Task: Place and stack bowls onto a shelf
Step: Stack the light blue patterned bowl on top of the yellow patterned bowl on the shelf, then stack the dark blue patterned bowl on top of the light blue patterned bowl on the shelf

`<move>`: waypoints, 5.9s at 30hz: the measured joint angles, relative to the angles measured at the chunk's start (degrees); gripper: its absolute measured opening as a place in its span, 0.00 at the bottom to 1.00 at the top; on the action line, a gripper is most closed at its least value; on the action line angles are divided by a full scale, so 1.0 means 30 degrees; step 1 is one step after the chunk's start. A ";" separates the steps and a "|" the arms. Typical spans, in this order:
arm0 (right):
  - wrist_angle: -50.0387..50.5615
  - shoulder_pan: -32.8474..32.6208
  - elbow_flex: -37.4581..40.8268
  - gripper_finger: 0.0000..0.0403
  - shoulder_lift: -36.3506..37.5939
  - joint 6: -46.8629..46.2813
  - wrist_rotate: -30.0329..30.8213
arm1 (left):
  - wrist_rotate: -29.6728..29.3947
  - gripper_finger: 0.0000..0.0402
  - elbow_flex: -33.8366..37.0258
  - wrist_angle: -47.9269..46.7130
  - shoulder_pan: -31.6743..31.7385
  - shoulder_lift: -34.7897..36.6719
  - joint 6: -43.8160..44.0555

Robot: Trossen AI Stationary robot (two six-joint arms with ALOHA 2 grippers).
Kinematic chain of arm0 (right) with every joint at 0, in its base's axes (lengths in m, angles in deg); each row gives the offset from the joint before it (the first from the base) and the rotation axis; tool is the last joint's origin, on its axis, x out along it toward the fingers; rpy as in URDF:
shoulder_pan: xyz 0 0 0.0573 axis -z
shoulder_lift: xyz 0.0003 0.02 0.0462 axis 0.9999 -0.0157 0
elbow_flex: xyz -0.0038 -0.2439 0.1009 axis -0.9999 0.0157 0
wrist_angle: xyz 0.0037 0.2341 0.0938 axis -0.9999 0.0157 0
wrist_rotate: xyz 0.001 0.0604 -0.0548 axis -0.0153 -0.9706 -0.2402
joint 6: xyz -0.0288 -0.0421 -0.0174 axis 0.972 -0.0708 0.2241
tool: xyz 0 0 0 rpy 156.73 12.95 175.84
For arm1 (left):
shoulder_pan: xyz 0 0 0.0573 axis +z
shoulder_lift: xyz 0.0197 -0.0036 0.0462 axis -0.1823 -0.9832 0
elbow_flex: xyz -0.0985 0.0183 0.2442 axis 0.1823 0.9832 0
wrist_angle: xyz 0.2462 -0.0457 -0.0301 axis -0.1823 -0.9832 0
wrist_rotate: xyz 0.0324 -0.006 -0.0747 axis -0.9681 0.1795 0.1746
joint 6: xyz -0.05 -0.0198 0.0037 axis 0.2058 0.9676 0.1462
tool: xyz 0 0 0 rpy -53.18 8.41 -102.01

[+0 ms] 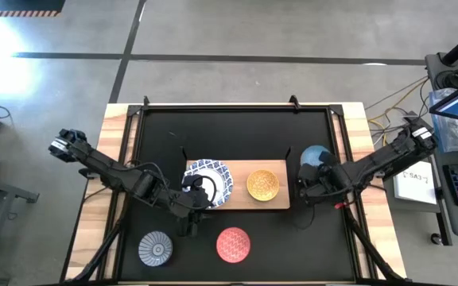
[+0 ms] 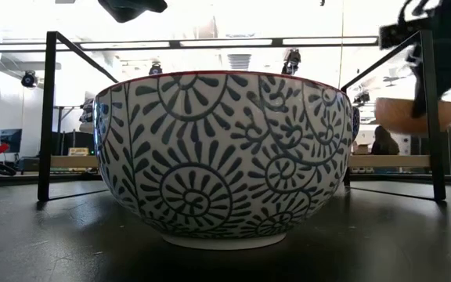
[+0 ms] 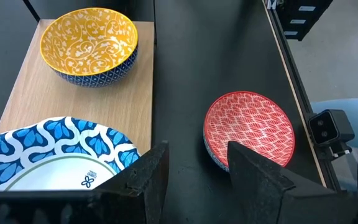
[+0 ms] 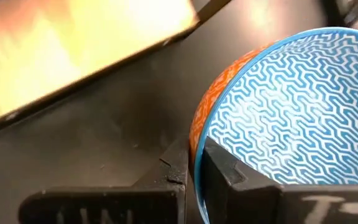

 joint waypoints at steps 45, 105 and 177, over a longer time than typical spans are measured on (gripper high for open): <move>-1.4526 0.2780 -0.5420 0.03 -0.2926 1.4220 0.4984 | 0.0719 0.36 -0.0036 0.0313 -0.0015 0.0046 -0.0099; -1.1839 0.2642 -0.5615 0.03 -0.5639 0.6814 -0.5126 | 0.0718 0.36 -0.0036 -0.0736 0.0540 0.0445 -0.0525; -0.6030 0.2385 -1.0897 0.24 -0.5617 0.9241 -0.5893 | 0.4839 0.36 0.0029 -0.7453 -0.6771 -0.0044 2.5339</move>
